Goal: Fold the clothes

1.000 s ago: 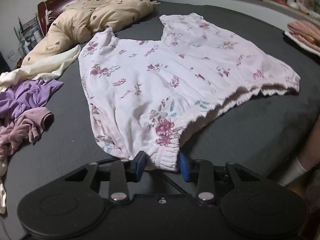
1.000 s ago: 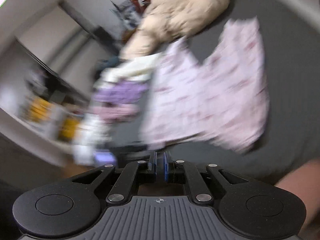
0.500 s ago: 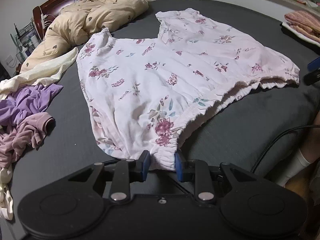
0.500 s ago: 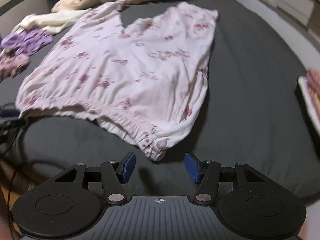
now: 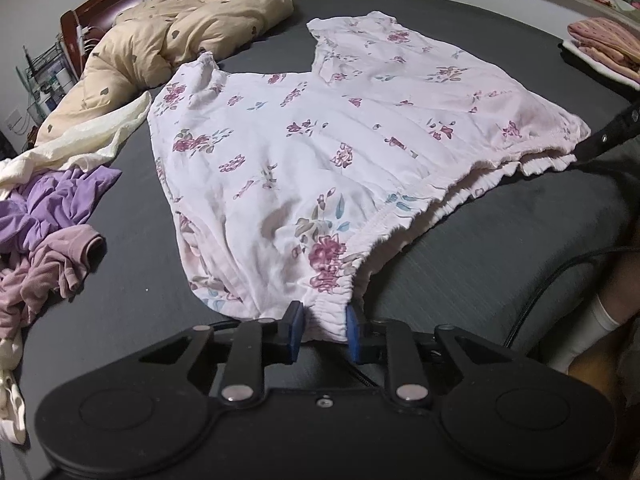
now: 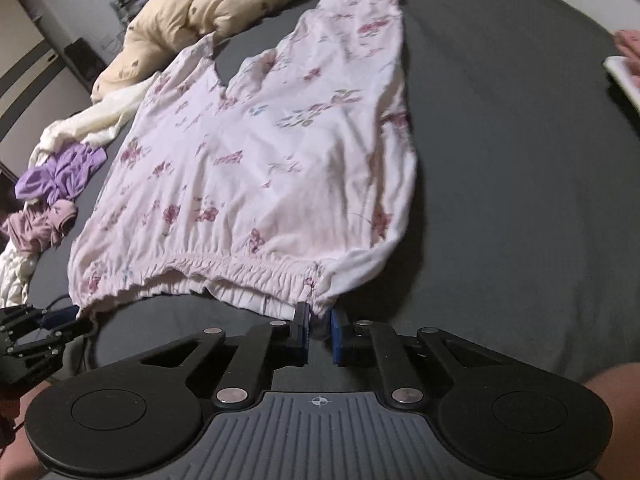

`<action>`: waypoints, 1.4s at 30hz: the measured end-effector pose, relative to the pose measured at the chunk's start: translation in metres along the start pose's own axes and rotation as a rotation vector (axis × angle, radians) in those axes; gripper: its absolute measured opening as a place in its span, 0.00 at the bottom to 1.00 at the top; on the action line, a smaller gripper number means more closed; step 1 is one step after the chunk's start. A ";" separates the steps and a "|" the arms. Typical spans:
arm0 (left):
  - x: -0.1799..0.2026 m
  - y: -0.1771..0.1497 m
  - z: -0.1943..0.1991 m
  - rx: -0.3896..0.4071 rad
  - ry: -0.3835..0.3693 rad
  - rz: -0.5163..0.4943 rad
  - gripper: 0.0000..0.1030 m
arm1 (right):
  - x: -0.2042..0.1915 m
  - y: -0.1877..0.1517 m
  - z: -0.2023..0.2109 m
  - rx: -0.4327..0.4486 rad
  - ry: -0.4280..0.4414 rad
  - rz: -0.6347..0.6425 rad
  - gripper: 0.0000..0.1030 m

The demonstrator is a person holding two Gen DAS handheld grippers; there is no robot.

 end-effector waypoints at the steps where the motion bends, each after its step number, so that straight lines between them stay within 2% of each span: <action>1: 0.000 0.000 0.001 0.000 -0.005 -0.005 0.18 | 0.000 0.001 0.009 -0.002 -0.014 0.016 0.08; 4: 0.003 0.007 0.013 0.021 -0.057 -0.045 0.17 | 0.002 0.004 0.035 -0.006 -0.074 0.077 0.06; 5: 0.007 0.008 0.018 0.032 -0.079 -0.068 0.17 | 0.004 0.005 0.042 -0.009 -0.084 0.079 0.03; 7: 0.018 0.009 0.021 0.031 -0.105 -0.105 0.08 | 0.010 0.005 0.050 -0.025 -0.076 0.051 0.03; 10: 0.033 0.006 0.019 0.008 -0.126 -0.149 0.07 | 0.011 -0.001 0.045 -0.059 -0.062 0.036 0.03; 12: 0.042 0.003 0.016 -0.009 -0.138 -0.174 0.07 | 0.006 -0.007 0.032 -0.089 -0.093 0.064 0.03; 15: 0.039 -0.006 0.003 -0.061 -0.132 -0.133 0.07 | 0.004 -0.013 0.020 -0.114 -0.125 0.047 0.03; 20: 0.023 -0.008 0.016 -0.032 -0.153 -0.089 0.08 | 0.008 -0.019 0.022 -0.146 -0.183 0.069 0.04; 23: 0.006 -0.007 0.025 -0.013 -0.174 -0.040 0.13 | 0.010 -0.021 0.038 -0.135 -0.182 0.051 0.04; 25: -0.009 -0.002 0.030 0.008 -0.174 0.012 0.23 | 0.007 -0.020 0.051 -0.109 -0.139 0.043 0.04; 27: -0.030 0.011 0.030 0.037 -0.157 0.058 0.35 | -0.001 -0.016 0.061 -0.054 -0.050 0.024 0.05; 30: -0.064 0.038 0.023 0.086 -0.119 0.112 0.42 | -0.013 -0.009 0.067 0.025 0.107 -0.006 0.05; 32: -0.087 0.056 0.018 0.119 -0.093 0.148 0.46 | -0.021 -0.002 0.063 0.062 0.181 0.005 0.05; 35: -0.121 0.083 0.012 0.169 -0.055 0.202 0.59 | -0.040 0.011 0.048 0.116 0.261 0.061 0.06; 39: -0.165 0.134 -0.014 0.213 0.002 0.267 0.61 | -0.067 0.034 0.012 0.174 0.342 0.126 0.06; 42: -0.194 0.178 -0.038 0.222 0.003 0.380 0.61 | -0.083 0.055 -0.021 0.197 0.363 0.161 0.06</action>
Point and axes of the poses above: each gripper's, at about its wrist camera, not at the fingertips, and z roughly against the way its jaws point, x to its right, y to its top, the point moved 2 cm from there along -z, roughly the way its jaws point, and after that the axes turned 3 degrees about z, right-handed, at the moved point
